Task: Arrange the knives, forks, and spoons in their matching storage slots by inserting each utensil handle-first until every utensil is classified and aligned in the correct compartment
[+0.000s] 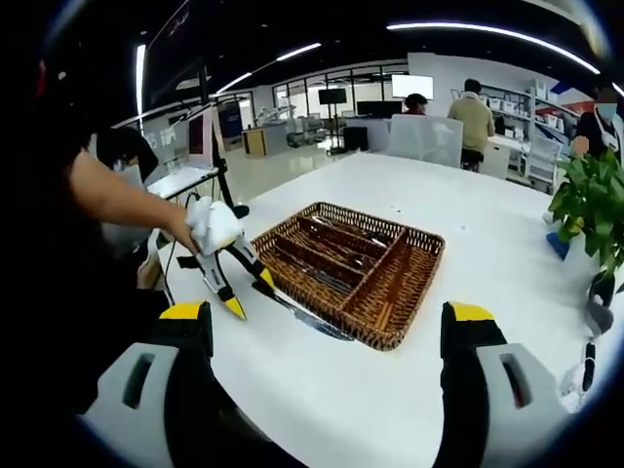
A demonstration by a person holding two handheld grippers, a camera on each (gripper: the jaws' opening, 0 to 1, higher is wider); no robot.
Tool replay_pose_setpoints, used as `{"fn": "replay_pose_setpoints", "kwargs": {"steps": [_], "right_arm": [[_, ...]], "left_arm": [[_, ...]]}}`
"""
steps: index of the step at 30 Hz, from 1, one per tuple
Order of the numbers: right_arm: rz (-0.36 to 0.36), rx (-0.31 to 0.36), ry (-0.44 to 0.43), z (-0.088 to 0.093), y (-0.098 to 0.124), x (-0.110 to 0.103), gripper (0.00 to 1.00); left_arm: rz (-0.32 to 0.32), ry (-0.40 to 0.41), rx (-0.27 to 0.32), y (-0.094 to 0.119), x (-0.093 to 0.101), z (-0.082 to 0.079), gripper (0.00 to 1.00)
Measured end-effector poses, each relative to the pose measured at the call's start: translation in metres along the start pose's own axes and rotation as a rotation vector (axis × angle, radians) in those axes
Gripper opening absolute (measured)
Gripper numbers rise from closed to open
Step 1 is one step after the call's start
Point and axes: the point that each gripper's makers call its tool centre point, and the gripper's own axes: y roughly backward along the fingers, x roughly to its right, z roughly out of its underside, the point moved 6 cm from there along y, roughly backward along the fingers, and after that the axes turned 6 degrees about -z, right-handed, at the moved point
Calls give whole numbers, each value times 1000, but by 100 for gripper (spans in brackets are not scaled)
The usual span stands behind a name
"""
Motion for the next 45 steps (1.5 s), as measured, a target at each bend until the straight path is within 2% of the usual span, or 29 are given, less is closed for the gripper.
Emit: {"fn": "replay_pose_setpoints", "kwargs": {"steps": [3, 4, 8, 16, 18, 21, 24, 30, 32, 33, 38, 41, 45], "right_arm": [[0, 3, -10, 2, -2, -2, 100], [-4, 1, -11, 2, -3, -4, 100], [-17, -11, 0, 2, -5, -7, 100], [-14, -8, 2, -1, -6, -6, 100], [-17, -10, 3, -1, -7, -7, 100], [-20, -9, 5, -3, -8, -7, 100], [-24, -6, 7, -3, -9, -8, 100], [-26, -9, 6, -1, -9, -9, 100], [-26, -16, 6, 0, -9, -10, 100], [-28, -18, 3, 1, -8, -10, 100], [-24, -16, 0, 2, -7, -9, 100], [-23, -16, -2, 2, -7, -9, 100], [-29, -12, -1, 1, -10, -10, 100]], "left_arm": [[3, 37, -4, -5, 0, -6, 39], [-4, 2, 5, -5, -3, -8, 37], [7, -8, -4, -6, -5, -10, 31], [45, -32, -23, -3, 4, -8, 9], [53, -46, -26, -2, 7, -7, 9], [87, -125, -41, 1, 11, -3, 9], [128, -195, -87, 5, 17, 2, 8], [111, -214, -141, 3, 21, -3, 10], [111, -238, -124, 0, 22, -8, 18], [124, -249, -118, -1, 25, -11, 18], [140, -268, -117, -6, 26, -18, 14], [159, -321, -100, -7, 29, -18, 11], [149, -334, -132, -8, 34, -20, 7]]}}
